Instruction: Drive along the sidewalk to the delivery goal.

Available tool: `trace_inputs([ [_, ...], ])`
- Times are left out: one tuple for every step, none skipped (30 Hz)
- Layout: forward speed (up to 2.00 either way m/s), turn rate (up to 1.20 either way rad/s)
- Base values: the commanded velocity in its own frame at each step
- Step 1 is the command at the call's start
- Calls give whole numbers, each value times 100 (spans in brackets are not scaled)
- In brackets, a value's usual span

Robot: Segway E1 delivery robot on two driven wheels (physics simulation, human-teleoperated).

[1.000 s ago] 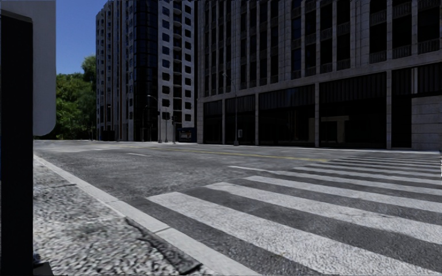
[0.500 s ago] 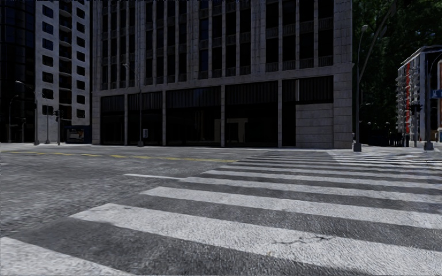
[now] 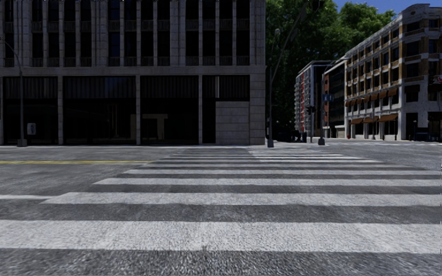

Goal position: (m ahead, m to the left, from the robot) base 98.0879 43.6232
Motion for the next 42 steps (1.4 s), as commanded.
trace_inputs([
  [200, 0],
  [200, 0],
  [200, 0],
  [200, 0],
  [200, 0],
  [200, 0],
  [200, 0],
  [200, 0],
  [200, 0],
  [200, 0],
  [200, 0],
  [200, 0],
  [200, 0],
  [200, 0],
  [200, 0],
  [200, 0],
  [200, 0],
  [200, 0],
  [200, 0],
  [200, 0],
  [200, 0],
  [200, 0],
  [200, 0],
  [200, 0],
  [200, 0],
  [200, 0],
  [200, 0],
  [200, 0],
  [200, 0],
  [200, 0],
  [200, 0],
  [200, 0],
  [200, 0],
  [200, 0],
  [200, 0],
  [200, 0],
  [200, 0],
  [200, 0],
  [200, 0],
  [200, 0],
  [200, 0],
  [200, 0],
])
